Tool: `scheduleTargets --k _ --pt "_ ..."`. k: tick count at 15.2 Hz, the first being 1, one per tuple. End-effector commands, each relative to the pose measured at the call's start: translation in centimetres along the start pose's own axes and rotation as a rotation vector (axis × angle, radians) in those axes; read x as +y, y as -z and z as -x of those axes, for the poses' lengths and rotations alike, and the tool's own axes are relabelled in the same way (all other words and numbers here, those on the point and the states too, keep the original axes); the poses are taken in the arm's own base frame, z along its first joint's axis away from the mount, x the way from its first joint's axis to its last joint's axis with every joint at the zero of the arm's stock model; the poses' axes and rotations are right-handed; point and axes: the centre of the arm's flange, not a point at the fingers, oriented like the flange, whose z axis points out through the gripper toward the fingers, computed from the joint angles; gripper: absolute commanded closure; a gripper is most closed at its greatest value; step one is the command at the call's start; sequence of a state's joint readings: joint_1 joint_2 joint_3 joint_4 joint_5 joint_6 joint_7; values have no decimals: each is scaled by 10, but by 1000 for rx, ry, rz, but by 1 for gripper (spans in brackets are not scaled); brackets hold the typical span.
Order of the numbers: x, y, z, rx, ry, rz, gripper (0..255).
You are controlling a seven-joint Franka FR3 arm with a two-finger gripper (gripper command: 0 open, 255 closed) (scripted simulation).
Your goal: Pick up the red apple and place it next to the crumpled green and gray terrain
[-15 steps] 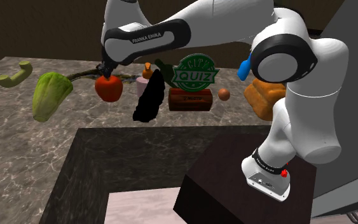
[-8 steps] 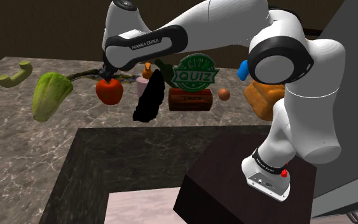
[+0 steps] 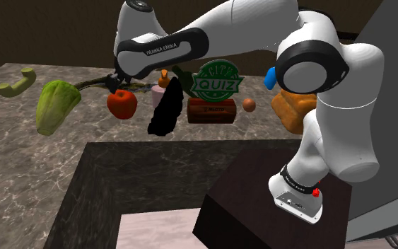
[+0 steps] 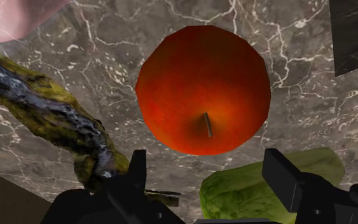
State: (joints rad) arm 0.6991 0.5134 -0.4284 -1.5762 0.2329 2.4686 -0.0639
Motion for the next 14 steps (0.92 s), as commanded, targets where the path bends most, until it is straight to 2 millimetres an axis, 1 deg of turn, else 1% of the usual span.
scheduleTargets --k 1,2,5,6,14 --pt "0 0 0 0 0 0 0" --pt "0 0 0 0 0 0 0" --pt "0 40 0 0 0 0 0" --pt "0 50 0 0 0 0 0" --pt "0 50 0 0 0 0 0"
